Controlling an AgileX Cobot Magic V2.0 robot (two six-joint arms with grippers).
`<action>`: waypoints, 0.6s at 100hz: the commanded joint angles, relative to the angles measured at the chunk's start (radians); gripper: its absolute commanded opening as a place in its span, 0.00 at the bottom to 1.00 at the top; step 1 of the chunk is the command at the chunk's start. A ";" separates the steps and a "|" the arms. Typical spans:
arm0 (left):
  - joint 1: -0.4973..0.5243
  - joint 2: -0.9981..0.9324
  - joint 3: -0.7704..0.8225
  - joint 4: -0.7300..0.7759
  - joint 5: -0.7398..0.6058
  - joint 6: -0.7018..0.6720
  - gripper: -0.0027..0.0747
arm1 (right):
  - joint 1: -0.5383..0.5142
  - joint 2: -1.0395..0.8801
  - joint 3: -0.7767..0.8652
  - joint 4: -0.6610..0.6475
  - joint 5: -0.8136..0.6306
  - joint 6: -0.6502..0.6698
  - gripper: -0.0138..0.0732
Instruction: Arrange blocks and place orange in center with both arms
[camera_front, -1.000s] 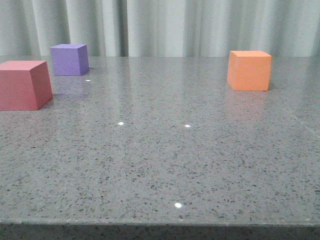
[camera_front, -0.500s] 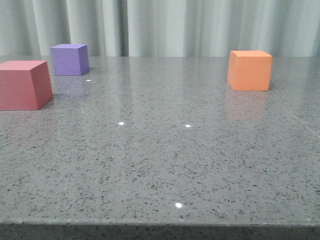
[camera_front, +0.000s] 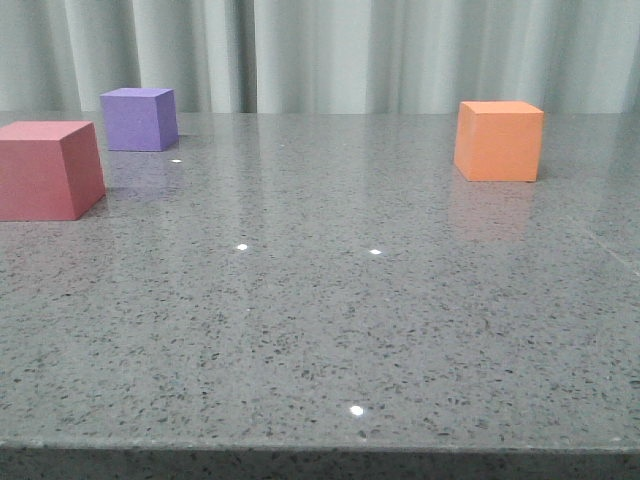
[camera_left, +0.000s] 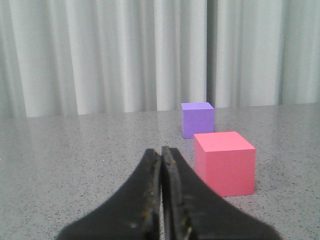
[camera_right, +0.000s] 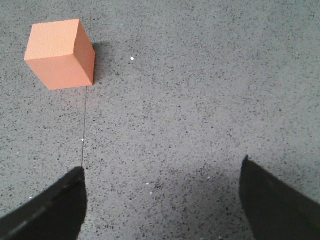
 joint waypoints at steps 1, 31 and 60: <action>0.004 -0.032 0.041 -0.002 -0.074 -0.001 0.01 | -0.005 0.000 -0.037 0.024 -0.054 -0.010 0.90; 0.004 -0.032 0.041 -0.002 -0.074 -0.001 0.01 | 0.109 0.124 -0.147 0.064 -0.106 -0.010 0.90; 0.004 -0.032 0.041 -0.002 -0.074 -0.001 0.01 | 0.194 0.450 -0.387 0.064 -0.089 -0.010 0.90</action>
